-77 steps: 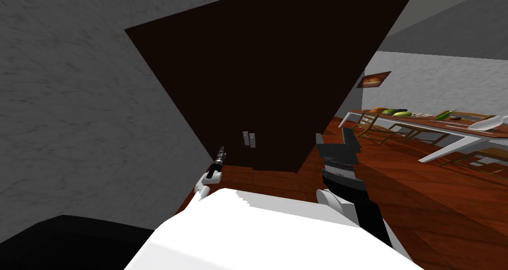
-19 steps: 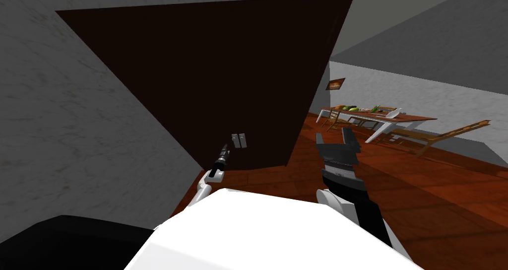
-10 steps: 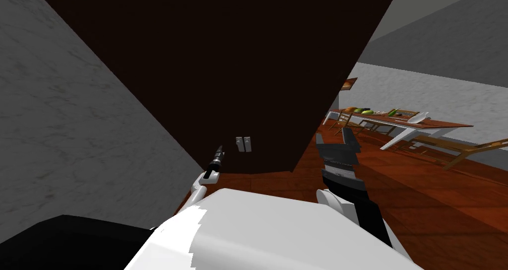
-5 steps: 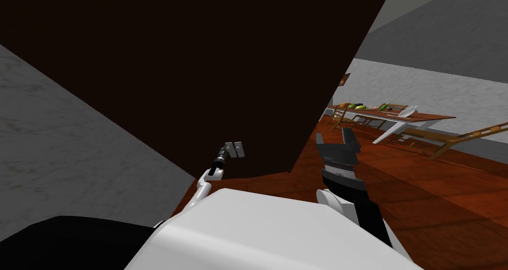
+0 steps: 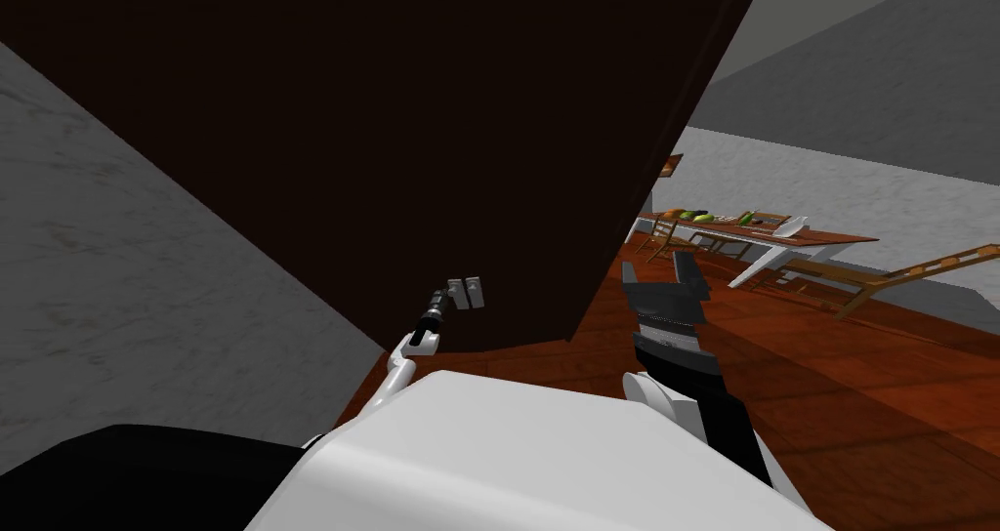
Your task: Pull the door open
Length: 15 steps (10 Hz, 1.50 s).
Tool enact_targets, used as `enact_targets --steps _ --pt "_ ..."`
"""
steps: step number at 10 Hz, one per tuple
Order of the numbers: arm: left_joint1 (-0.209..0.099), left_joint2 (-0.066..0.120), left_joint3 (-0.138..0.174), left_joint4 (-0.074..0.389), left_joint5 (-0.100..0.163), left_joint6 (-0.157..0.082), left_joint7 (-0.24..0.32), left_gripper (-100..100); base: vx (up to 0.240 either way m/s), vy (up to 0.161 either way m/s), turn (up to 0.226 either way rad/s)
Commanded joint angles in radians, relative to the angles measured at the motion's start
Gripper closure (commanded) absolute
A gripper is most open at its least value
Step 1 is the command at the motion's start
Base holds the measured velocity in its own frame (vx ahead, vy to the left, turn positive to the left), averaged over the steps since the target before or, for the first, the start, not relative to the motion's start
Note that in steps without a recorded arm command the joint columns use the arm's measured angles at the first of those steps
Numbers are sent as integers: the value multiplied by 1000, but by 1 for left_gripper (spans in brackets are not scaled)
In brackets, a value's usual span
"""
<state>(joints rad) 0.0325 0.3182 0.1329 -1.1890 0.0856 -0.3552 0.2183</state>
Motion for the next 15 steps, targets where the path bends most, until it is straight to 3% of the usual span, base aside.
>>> enact_targets --steps 1,5,9,13,15 --pt "20 17 19 6 4 3 3 -100 -163 65 165" --pt "37 23 11 -6 6 4 13 -100 -186 20 44" --pt "32 5 -42 -46 0 1 26 -100 -176 -102 -73" --pt "58 35 25 -1 8 3 16 -100 -2 51 123" --pt "56 39 43 14 10 4 10 -100 150 133 39"
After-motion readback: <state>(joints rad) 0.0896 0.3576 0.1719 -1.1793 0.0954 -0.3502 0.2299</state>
